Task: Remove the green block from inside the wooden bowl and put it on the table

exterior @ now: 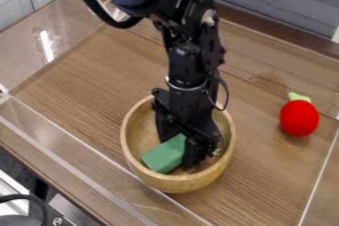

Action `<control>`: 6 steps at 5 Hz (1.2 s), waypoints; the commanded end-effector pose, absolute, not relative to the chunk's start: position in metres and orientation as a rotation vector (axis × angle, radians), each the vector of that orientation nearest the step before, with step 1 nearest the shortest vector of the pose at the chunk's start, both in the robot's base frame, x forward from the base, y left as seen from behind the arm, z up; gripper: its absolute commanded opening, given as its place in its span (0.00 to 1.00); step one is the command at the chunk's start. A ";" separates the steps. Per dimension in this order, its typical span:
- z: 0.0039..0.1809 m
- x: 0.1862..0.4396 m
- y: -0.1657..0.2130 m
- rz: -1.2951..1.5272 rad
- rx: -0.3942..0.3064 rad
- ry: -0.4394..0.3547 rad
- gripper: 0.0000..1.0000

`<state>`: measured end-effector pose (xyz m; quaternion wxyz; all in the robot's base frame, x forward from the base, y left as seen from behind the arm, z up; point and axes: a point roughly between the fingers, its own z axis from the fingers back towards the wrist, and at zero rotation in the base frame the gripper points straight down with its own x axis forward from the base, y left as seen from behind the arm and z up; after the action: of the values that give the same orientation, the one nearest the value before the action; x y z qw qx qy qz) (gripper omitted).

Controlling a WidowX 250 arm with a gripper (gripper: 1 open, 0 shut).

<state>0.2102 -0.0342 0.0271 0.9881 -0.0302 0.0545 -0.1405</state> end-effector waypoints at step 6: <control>0.086 0.217 -0.006 -0.265 -0.127 0.106 0.00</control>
<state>0.2082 -0.0065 0.0725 0.9857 -0.0682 0.0851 -0.1285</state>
